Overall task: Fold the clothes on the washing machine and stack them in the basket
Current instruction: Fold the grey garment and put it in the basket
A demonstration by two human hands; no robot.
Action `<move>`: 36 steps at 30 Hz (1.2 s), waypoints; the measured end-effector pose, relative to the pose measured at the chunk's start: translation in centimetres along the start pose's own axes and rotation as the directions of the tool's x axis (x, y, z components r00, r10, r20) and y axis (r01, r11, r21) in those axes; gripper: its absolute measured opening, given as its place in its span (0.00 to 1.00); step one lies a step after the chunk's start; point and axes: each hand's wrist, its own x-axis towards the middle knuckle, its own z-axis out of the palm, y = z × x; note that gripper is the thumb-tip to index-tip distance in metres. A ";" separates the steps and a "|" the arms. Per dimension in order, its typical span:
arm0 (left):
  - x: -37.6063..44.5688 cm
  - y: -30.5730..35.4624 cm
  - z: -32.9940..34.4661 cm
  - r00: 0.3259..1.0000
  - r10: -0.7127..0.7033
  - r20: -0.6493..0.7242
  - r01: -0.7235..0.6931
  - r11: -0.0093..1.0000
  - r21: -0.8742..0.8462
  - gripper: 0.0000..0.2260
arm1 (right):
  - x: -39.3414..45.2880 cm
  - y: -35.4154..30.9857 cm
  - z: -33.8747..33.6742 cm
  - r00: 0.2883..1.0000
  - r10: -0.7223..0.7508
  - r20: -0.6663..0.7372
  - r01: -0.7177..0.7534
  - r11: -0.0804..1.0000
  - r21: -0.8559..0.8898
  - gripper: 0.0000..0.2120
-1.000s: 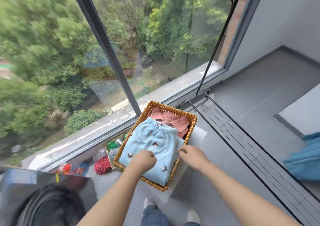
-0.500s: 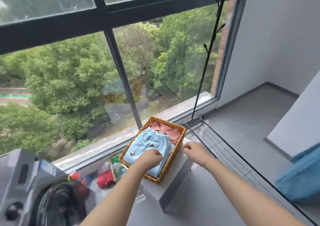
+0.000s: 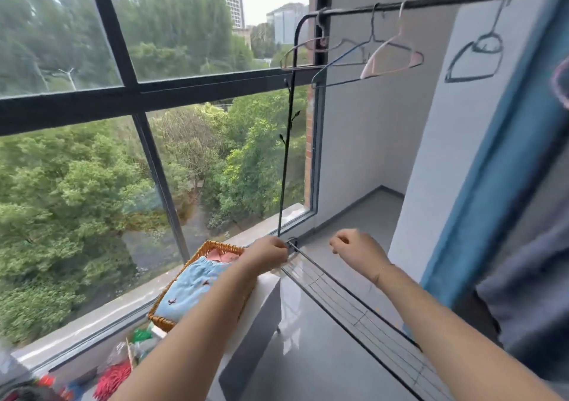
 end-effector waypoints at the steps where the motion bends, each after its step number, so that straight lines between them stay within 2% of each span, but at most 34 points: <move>1: -0.1 1.0 0.0 1.000 0.018 -0.011 -0.018 1.000 -0.019 0.11 | -0.2 0.4 -0.9 1.000 -0.008 -0.029 0.009 1.000 0.020 0.16; 6: 0.8 13.6 3.8 0.978 0.210 -0.006 -0.210 0.973 -0.097 0.10 | -3.4 6.4 -11.0 0.969 0.037 -0.243 -0.033 0.999 0.022 0.17; 11: 1.9 27.8 10.3 0.930 0.368 0.011 -0.358 0.912 -0.200 0.08 | -7.2 14.5 -23.2 0.902 0.105 -0.418 -0.110 0.994 0.011 0.13; 16: 2.2 37.9 15.2 0.892 0.453 0.013 -0.426 0.849 -0.312 0.07 | -11.4 18.7 -32.6 0.849 0.015 -0.528 0.032 0.996 0.080 0.09; 18: 1.6 42.6 16.9 0.860 0.508 -0.041 -0.480 0.781 -0.401 0.05 | -13.7 19.6 -36.2 0.779 -0.040 -0.626 0.117 0.990 0.082 0.09; 21: 0.1 49.1 18.0 0.810 0.571 -0.135 -0.556 0.674 -0.487 0.06 | -16.8 20.4 -40.9 0.655 -0.086 -0.751 0.202 0.977 0.064 0.09; 24: -1.5 53.6 17.9 0.757 0.612 -0.228 -0.636 0.609 -0.474 0.08 | -18.9 21.6 -44.3 0.564 -0.086 -0.822 0.168 0.986 0.012 0.09; 27: -2.0 57.5 19.0 0.707 0.638 -0.305 -0.701 0.578 -0.418 0.06 | -20.1 24.3 -47.8 0.481 -0.010 -0.877 0.174 0.981 0.084 0.11; 28: -1.8 58.3 19.3 0.695 0.643 -0.320 -0.717 0.588 -0.375 0.07 | -19.9 24.9 -48.4 0.487 0.020 -0.873 0.172 0.978 0.119 0.10; 30: -1.0 59.4 19.5 0.674 0.662 -0.329 -0.738 0.626 -0.251 0.15 | -19.2 25.7 -48.8 0.527 0.063 -0.848 0.180 0.966 0.184 0.09; 32: -0.6 60.2 19.5 0.654 0.689 -0.311 -0.753 0.633 -0.180 0.22 | -18.3 25.6 -48.9 0.562 0.067 -0.825 0.175 0.965 0.197 0.12; 34: -0.3 60.9 19.5 0.669 0.691 -0.273 -0.743 0.632 -0.221 0.23 | -17.0 25.2 -49.4 0.604 0.055 -0.795 0.152 0.971 0.182 0.14; 36: -0.2 60.9 19.6 0.694 0.674 -0.255 -0.720 0.632 -0.286 0.19 | -15.2 24.8 -50.2 0.639 0.046 -0.768 0.090 0.987 0.135 0.16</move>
